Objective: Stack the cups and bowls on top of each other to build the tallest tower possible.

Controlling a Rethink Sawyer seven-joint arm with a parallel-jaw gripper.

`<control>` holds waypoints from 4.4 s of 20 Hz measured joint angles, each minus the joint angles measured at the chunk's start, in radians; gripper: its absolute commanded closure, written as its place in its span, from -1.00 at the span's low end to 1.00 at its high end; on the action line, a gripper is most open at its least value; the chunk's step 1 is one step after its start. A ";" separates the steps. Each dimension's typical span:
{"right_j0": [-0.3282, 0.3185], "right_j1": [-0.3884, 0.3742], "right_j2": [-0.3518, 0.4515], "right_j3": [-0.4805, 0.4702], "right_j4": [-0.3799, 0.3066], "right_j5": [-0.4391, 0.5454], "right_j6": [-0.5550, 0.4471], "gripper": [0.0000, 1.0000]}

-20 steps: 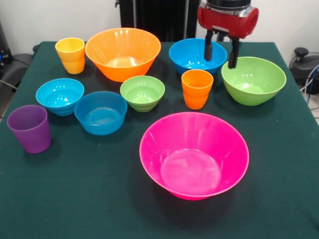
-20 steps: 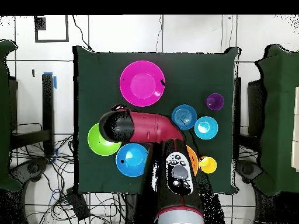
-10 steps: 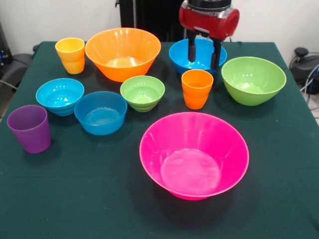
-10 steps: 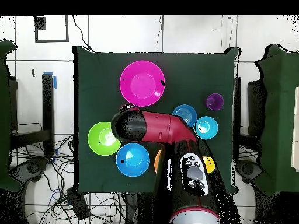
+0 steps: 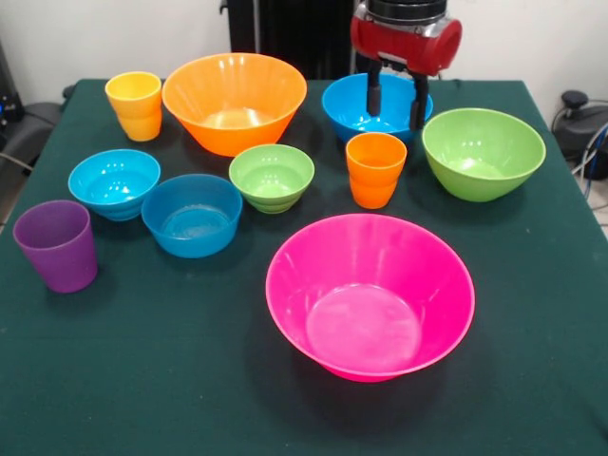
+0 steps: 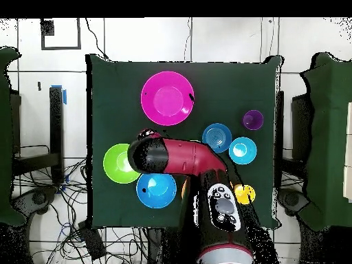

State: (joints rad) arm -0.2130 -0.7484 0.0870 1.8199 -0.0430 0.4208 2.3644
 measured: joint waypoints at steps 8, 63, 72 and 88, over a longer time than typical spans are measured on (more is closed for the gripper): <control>0.059 0.009 -0.004 0.046 0.000 -0.104 0.000 -1.00; 0.178 0.167 -0.164 0.078 -0.024 -0.255 0.000 -1.00; 0.183 0.123 -0.205 0.071 -0.020 -0.252 0.000 -1.00; 0.184 0.048 -0.197 0.070 0.019 -0.157 0.000 -1.00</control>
State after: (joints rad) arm -0.0292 -0.7003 -0.1102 1.8900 -0.0242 0.2641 2.3644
